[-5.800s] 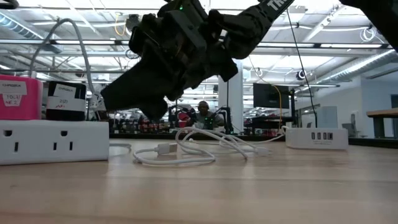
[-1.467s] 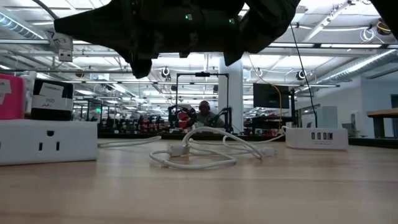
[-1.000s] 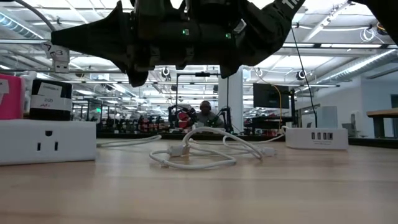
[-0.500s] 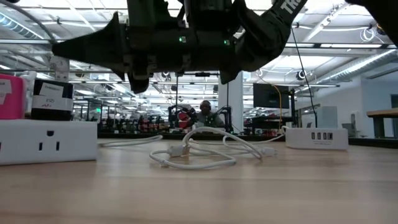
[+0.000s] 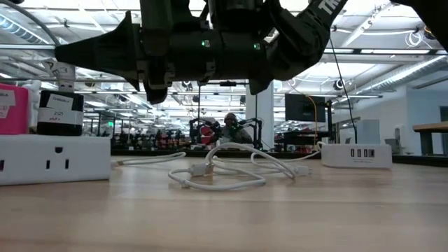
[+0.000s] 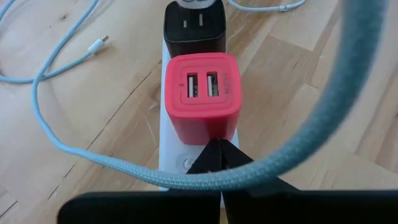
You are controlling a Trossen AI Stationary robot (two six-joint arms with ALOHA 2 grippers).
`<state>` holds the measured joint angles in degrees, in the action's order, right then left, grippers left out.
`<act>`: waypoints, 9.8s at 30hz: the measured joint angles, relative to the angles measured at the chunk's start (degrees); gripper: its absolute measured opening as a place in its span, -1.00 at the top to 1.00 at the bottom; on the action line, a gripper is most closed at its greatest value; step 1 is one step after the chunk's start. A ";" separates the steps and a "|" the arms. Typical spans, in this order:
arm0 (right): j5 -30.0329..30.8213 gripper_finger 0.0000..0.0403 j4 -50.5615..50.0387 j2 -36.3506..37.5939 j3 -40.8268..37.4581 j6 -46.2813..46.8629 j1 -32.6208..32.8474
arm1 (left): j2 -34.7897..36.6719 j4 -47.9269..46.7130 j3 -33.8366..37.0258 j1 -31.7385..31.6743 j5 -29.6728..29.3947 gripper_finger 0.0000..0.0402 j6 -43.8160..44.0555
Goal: Insert USB
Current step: Insert the top left white charger cable into the pink adapter charger
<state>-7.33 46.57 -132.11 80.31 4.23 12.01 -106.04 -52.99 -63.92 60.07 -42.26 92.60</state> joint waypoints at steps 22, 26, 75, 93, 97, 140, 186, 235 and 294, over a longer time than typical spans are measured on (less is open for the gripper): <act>-3.62 1.00 1.37 -3.57 3.15 2.00 -1.07 | 0.00 0.26 0.00 -0.02 0.45 0.99 -0.02; -3.63 1.00 0.25 -3.22 3.15 1.03 -1.13 | 0.00 0.26 0.00 -0.04 1.24 0.99 -0.02; -3.04 1.00 -7.72 0.44 2.55 -4.12 -1.40 | 0.02 0.66 0.00 0.00 1.57 0.99 -0.02; -3.02 1.00 -11.68 1.53 2.73 -5.77 -1.46 | 0.02 0.64 0.00 0.00 1.60 0.99 -0.07; -3.18 1.00 -11.67 1.53 2.73 -5.78 -1.46 | 0.02 0.63 0.00 0.00 1.60 0.99 -0.07; -3.41 1.00 -24.15 3.46 6.54 -6.79 -1.42 | 0.02 0.63 0.00 -0.07 1.73 0.99 -0.04; -1.84 1.00 -29.51 -0.77 10.23 -6.40 -1.00 | 0.00 1.06 0.00 -0.07 1.74 0.99 -0.04; -1.72 1.00 -28.97 3.05 9.84 -6.36 -1.78 | 2.95 1.03 0.02 0.07 1.25 0.99 -0.48; -25.70 1.00 -2.63 9.95 -8.48 10.15 -5.71 | 3.06 -1.54 5.66 -1.74 -47.26 0.39 17.57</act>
<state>-33.04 43.94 -122.17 71.83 14.37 6.30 -102.98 -54.53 -58.26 58.33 -89.52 110.17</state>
